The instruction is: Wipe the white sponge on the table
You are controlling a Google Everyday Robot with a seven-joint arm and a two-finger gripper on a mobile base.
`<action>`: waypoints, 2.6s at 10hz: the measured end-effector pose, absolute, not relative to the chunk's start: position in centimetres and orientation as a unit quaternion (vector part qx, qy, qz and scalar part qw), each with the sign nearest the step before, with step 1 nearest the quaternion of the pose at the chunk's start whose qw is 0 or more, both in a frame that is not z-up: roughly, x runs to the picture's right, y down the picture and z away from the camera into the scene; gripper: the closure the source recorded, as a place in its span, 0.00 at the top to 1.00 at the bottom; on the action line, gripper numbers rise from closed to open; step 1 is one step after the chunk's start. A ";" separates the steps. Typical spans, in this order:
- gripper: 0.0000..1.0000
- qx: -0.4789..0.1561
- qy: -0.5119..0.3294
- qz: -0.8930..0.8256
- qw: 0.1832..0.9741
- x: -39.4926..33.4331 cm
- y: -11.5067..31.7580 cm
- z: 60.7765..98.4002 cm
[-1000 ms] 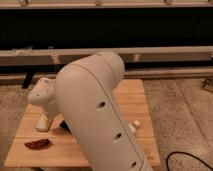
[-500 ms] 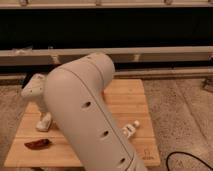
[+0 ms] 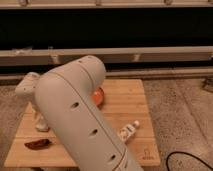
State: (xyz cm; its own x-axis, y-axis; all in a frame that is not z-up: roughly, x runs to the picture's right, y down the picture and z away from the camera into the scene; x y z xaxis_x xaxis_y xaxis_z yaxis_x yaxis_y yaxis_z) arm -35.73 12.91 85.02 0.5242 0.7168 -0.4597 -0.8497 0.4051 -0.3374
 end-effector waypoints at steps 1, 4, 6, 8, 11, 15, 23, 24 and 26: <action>0.80 -0.279 0.125 0.469 0.829 -36.1 13.1 85.4; 0.80 -0.303 0.136 0.463 0.822 -36.4 13.7 86.4; 0.80 -0.334 0.144 0.458 0.811 -36.3 14.3 87.1; 0.80 -0.367 0.142 0.456 0.798 -35.8 15.0 87.7; 0.71 -0.347 0.141 0.457 0.807 -35.4 14.7 86.6; 0.31 -0.355 0.141 0.456 0.804 -34.8 15.4 87.0; 0.00 -0.353 0.146 0.466 0.798 -30.3 16.5 85.5; 0.00 -0.352 0.145 0.466 0.799 -30.2 16.5 85.6; 0.00 -0.349 0.143 0.470 0.798 -30.1 16.5 85.5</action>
